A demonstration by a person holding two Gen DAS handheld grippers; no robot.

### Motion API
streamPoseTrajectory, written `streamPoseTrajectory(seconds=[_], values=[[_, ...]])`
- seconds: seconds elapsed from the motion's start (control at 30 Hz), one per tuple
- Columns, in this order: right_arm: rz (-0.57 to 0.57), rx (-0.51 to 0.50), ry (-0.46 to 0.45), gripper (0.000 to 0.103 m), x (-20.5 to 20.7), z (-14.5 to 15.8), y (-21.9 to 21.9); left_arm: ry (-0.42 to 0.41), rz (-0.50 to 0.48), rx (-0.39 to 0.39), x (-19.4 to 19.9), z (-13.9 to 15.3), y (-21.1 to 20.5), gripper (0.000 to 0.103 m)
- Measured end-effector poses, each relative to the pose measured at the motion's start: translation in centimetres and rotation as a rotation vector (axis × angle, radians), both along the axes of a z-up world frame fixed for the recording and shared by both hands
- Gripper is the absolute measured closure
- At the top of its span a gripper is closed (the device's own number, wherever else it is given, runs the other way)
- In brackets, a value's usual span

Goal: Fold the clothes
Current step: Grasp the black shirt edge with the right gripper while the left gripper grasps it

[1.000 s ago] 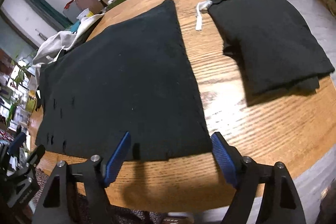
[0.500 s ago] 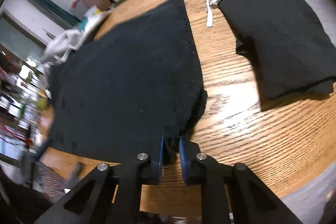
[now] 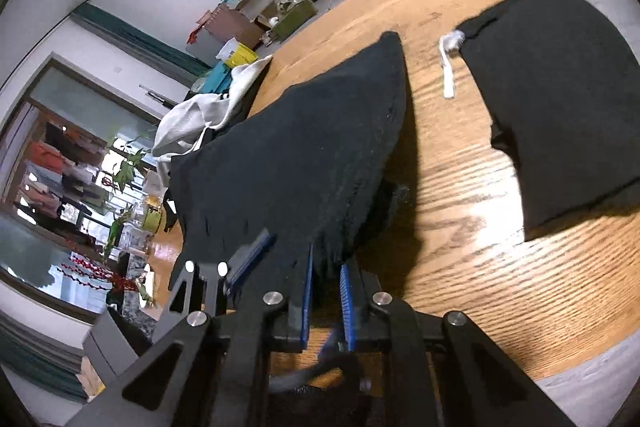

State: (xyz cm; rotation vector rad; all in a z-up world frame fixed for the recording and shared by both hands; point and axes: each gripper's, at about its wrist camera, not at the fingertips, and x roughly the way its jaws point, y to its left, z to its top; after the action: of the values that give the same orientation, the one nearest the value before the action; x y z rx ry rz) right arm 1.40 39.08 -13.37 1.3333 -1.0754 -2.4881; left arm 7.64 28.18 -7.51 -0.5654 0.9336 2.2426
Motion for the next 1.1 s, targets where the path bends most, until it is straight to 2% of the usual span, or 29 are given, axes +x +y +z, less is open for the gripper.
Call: streamPoseTrajectory(seconds=[0.03, 0.07, 0.1, 0.17, 0.23, 0.27, 0.3, 0.37, 0.4, 0.53, 0.6, 0.8, 0.83, 0.9, 0.93, 0.97, 1.0, 1.03, 1.1], values=[[-0.008, -0.008, -0.007, 0.088, 0.1, -0.3, 0.4, -0.003, 0.017, -0.016, -0.4, -0.4, 0.4, 0.086], [-0.016, 0.0, -0.019, 0.08, 0.0, -0.5, 0.5, -0.025, 0.032, -0.026, -0.8, -0.7, 0.6, 0.093], [-0.044, 0.03, -0.045, 0.065, 0.0, -0.8, 1.0, -0.085, 0.05, -0.004, -1.5, -0.6, 0.4, 0.098], [-0.088, 0.034, -0.068, 0.047, 0.2, -1.2, 2.3, -0.231, 0.104, 0.065, -3.2, -0.2, -0.3, 0.099], [-0.14, -0.001, -0.082, 0.041, 0.0, -1.6, 4.0, -0.459, 0.166, 0.214, -5.9, 0.7, -1.8, 0.099], [-0.129, -0.022, -0.089, 0.032, -0.8, -1.9, 4.1, -0.568, 0.193, 0.293, -7.3, 1.0, -2.7, 0.099], [-0.118, -0.043, -0.096, 0.028, -1.6, -2.2, 4.2, -0.635, 0.213, 0.356, -8.2, 1.3, -3.6, 0.1], [-0.097, -0.086, -0.11, 0.027, -3.2, -2.8, 4.4, -0.745, 0.248, 0.473, -9.7, 1.9, -5.2, 0.1], [-0.086, -0.107, -0.118, 0.024, -4.0, -3.1, 4.5, -0.752, 0.251, 0.499, -10.0, 2.4, -5.6, 0.1], [-0.043, -0.193, -0.145, 0.024, -7.2, -4.3, 4.8, -0.697, 0.238, 0.507, -9.5, 4.1, -6.1, 0.1], [-0.037, -0.267, -0.116, 0.024, -8.9, -4.6, 4.9, -0.704, 0.237, 0.518, -9.5, 4.3, -6.1, 0.1], [-0.004, -0.279, -0.185, 0.022, -12.7, -6.0, 3.7, -0.739, 0.264, 0.59, -10.0, 4.5, -7.4, 0.1], [0.002, -0.281, -0.197, 0.023, -13.3, -6.2, 3.4, -0.746, 0.272, 0.615, -10.2, 4.6, -7.9, 0.1], [0.013, -0.285, -0.22, 0.029, -14.6, -6.7, 3.0, -0.752, 0.289, 0.655, -10.2, 5.1, -9.4, 0.1], [0.019, -0.287, -0.231, 0.039, -15.2, -6.9, 2.8, -0.745, 0.305, 0.67, -10.2, 5.3, -10.0, 0.1], [0.025, -0.291, -0.243, 0.072, -15.9, -7.2, 2.6, -0.745, 0.328, 0.674, -10.5, 5.5, -10.4, 0.1], [0.04, -0.325, -0.254, 0.089, -16.5, -7.8, 2.3, -0.747, 0.352, 0.675, -10.8, 5.6, -10.7, 0.1], [0.046, -0.325, -0.26, 0.09, -16.9, -7.8, 1.9, -0.759, 0.407, 0.659, -11.1, 5.5, -11.0, 0.1], [0.063, -0.195, -0.262, 0.091, -17.9, -6.0, 0.6, -0.828, 0.537, 0.603, -12.1, 5.0, -11.4, 0.1]])
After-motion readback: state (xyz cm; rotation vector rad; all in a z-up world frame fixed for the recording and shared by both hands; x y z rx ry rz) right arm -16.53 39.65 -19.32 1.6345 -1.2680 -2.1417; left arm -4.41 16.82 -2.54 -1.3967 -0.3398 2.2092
